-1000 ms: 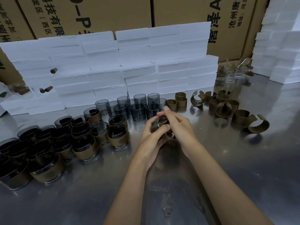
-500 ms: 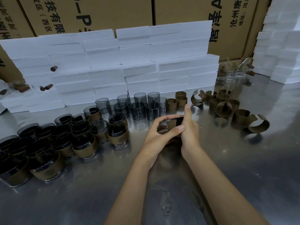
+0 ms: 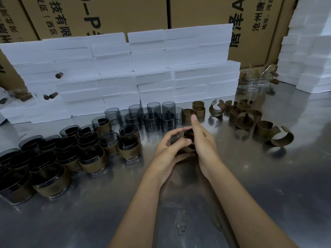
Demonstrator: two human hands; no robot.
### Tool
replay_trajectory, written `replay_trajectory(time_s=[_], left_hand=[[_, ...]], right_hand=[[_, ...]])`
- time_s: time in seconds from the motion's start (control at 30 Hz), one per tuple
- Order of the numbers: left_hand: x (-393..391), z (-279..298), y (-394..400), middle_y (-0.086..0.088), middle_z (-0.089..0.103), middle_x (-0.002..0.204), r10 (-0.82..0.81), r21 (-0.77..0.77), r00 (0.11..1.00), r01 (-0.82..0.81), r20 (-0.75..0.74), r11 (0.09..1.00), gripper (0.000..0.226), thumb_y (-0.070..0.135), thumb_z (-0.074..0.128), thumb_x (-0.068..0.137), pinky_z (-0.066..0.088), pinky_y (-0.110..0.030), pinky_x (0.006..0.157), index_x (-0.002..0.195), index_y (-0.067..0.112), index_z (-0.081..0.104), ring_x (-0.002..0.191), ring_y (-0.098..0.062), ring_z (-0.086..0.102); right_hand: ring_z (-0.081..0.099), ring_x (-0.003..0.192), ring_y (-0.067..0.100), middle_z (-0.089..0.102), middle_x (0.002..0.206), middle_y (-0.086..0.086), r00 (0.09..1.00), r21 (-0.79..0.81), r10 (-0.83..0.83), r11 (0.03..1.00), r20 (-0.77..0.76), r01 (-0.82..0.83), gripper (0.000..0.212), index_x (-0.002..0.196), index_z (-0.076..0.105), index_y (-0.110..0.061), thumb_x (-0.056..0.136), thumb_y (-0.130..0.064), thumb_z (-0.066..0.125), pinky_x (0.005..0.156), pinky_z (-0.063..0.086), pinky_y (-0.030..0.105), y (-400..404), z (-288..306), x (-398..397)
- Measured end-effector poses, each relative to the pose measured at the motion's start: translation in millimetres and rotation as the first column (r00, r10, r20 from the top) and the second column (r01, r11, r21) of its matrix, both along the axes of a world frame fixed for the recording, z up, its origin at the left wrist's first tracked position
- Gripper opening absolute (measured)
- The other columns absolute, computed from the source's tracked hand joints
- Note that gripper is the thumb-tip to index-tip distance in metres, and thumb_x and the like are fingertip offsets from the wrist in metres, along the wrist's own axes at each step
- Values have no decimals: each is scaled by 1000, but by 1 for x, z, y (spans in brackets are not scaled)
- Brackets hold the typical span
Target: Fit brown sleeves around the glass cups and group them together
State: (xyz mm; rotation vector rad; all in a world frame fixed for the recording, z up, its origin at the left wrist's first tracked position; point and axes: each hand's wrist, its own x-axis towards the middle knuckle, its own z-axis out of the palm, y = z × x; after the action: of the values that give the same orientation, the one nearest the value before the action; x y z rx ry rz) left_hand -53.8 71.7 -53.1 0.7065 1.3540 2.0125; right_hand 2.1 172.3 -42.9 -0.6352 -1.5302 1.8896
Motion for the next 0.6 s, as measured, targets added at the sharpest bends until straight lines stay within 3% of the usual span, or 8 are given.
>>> replay_trajectory(time_s=[0.1,0.2,0.4,0.5,0.6], left_hand=[[0,-1,0,0,77,99,6,0,1000,-6,19,1000,42,14,82,67,61,-34,79,108,25,79,88,-14,75],[-1,-3,0,-4,77,101,25,-4,998,-25,66,1000,38,7,78,72,62,-37,79,107,23,78,91,-17,76],[-1,-2,0,-14,73,113,17,-10,996,-16,88,1000,46,11,85,68,62,-41,83,112,20,77,99,-25,74],[-1,-2,-1,-15,73,117,10,-25,996,-8,89,1000,56,18,89,61,61,-42,85,116,19,76,104,-28,74],[-1,-1,-1,-14,73,117,10,-30,996,-8,94,1000,52,20,90,60,61,-43,86,111,23,78,104,-27,74]], right_hand=[[76,87,20,79,89,9,998,-18,-56,998,-15,56,52,87,79,-15,92,-64,61,78,63,31,-1,2,0],[75,70,11,78,77,3,995,-68,-94,993,-31,91,49,69,78,-21,95,-59,61,54,54,17,-3,3,-1],[75,72,12,79,79,2,996,-96,-84,992,-5,83,51,82,78,-15,96,-59,58,56,55,19,-1,4,-1],[76,78,15,79,81,3,997,-86,-76,993,14,77,52,87,78,-13,97,-60,56,66,59,25,1,3,-2],[76,81,20,79,82,4,996,-76,-89,993,18,90,54,88,77,-12,98,-60,54,71,60,29,1,1,-3]])
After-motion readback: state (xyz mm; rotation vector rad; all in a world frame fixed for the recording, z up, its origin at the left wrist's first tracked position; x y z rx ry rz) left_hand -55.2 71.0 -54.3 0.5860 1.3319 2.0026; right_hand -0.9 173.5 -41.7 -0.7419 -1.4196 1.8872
